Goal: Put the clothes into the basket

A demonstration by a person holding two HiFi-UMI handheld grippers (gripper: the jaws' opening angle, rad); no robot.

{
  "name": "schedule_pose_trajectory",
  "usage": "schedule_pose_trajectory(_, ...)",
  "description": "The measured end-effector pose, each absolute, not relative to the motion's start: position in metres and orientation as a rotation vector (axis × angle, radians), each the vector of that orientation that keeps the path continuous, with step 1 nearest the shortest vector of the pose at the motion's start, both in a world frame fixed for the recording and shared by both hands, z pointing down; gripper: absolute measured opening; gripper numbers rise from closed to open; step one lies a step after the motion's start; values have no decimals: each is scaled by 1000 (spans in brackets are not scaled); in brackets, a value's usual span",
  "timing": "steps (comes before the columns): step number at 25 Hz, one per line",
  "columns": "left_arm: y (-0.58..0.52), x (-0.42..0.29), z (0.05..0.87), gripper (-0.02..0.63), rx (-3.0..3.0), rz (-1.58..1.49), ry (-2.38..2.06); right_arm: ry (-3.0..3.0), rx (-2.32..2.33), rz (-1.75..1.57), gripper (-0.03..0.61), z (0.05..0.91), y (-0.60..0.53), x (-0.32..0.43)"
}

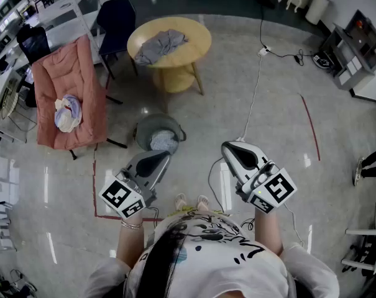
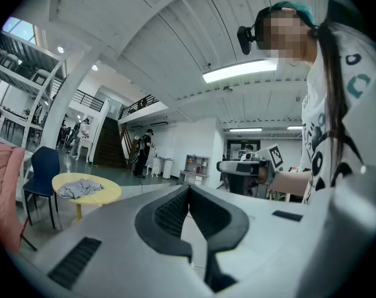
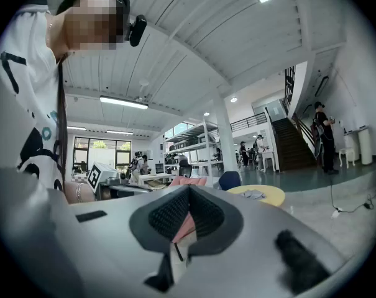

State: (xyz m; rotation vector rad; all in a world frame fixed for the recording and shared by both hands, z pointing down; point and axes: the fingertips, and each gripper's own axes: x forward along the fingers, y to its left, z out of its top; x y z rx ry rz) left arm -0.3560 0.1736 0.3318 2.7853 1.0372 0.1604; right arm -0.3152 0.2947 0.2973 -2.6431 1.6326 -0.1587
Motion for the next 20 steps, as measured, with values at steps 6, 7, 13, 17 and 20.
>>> schedule_pose_trajectory(6,183,-355,335,15,2778,181,1050,1678,-2621,-208,28,311,297,-324)
schedule_pose_trajectory(7,184,-355,335,15,2776,181,1050,1693,-2616,-211,28,311,297,-325)
schedule_pose_trajectory(13,195,-354,335,15,2779,187,1020,1733,-2519,-194,29,308,302,-322)
schedule_pose_trajectory(17,195,-353,338,15,2794,192,969,1739,-2552,-206,31,316,308,-312)
schedule_pose_trajectory(20,198,-353,342,15,2795,188,937,1733,-2516,-201,31,319,315,-309)
